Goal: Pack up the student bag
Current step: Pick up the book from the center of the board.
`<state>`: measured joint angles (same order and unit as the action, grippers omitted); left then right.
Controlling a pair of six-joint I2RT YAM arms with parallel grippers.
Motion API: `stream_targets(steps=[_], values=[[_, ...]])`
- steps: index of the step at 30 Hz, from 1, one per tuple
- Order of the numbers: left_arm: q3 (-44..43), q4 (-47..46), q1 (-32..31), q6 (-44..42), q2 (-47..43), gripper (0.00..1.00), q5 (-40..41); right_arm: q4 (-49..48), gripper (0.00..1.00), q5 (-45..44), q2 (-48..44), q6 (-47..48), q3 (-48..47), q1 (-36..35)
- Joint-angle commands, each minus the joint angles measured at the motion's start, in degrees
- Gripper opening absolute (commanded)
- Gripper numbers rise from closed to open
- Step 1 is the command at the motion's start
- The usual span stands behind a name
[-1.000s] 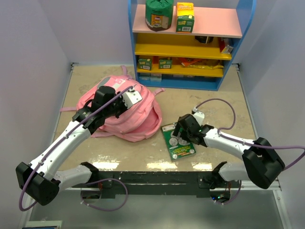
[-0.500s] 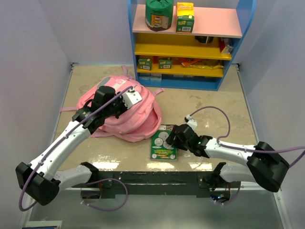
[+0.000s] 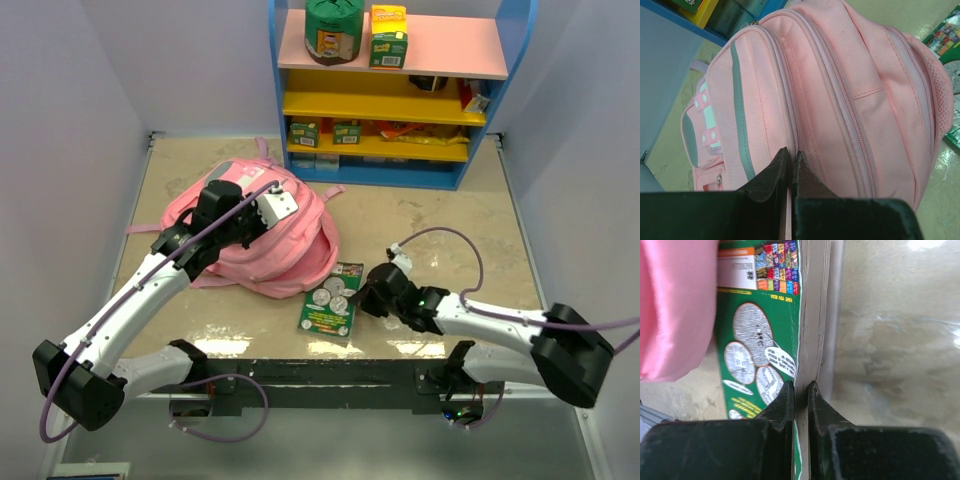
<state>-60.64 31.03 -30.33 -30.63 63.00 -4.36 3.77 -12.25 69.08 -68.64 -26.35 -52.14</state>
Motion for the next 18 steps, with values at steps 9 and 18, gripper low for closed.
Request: stream_targets(steps=[9, 18], values=[[-3.78, -6.68, 0.35, 0.22, -1.92, 0.0, -0.3, 26.19, 0.0, -12.89, -25.57, 2.01, -14.6, -0.07], [-7.03, -3.52, 1.76, 0.13, -1.66, 0.0, -2.93, 24.98, 0.0, -12.98, -24.08, 5.88, -26.82, 0.2]])
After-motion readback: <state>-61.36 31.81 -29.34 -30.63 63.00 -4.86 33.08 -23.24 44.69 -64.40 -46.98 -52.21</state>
